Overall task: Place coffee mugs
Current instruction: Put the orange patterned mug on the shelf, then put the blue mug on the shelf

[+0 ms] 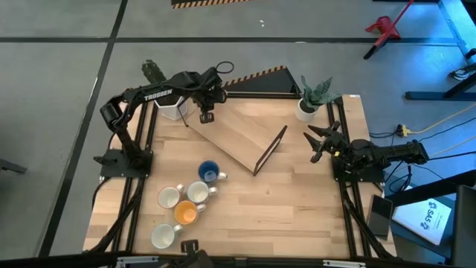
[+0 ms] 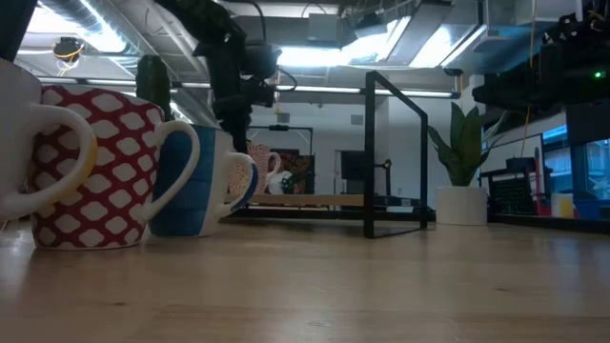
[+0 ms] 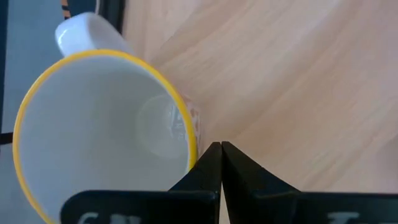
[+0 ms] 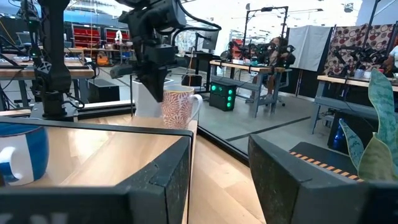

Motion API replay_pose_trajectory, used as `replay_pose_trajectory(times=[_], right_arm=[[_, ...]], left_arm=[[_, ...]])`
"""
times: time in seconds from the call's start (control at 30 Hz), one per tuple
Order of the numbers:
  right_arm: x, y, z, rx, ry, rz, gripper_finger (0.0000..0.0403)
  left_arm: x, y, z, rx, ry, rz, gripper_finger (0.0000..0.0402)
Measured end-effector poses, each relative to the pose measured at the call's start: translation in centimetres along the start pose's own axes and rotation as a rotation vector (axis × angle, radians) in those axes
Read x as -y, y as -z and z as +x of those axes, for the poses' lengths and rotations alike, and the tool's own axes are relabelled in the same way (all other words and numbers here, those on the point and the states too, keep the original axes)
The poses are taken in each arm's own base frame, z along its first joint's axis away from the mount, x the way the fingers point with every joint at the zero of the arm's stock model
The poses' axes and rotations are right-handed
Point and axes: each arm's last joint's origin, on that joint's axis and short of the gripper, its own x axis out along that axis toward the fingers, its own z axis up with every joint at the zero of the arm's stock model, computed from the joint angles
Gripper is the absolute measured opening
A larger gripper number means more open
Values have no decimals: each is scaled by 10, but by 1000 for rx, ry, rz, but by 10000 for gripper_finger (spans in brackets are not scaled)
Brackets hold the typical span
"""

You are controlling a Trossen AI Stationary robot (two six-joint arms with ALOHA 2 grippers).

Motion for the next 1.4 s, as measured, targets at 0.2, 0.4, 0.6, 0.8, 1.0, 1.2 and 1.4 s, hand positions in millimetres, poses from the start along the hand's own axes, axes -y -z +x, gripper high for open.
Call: replay_pose_trajectory(times=[0.2, 0.4, 0.6, 0.8, 1.0, 1.2, 1.4], right_arm=[[0, 0, 0, 0, 0, 0, 150], [0, 0, 0, 0, 0, 0, 150], [0, 0, 0, -2, -1, -2, 150], [0, 0, 0, -3, -1, -2, 150], [0, 2, 0, -14, -2, -12, 150], [0, 2, 0, -18, -3, -16, 150], [0, 2, 0, -19, -4, -16, 150]], left_arm=[[-7, 3, 0, -1, -16, -32, 0], [13, 3, -7, -54, 39, -4, 0], [61, 0, -67, 55, 122, 33, 0], [112, 8, -108, 143, 305, -58, 18], [153, 24, -73, 31, 457, 60, 65], [160, 36, -39, -15, 467, 27, 120], [160, 35, -37, -10, 463, -10, 160]])
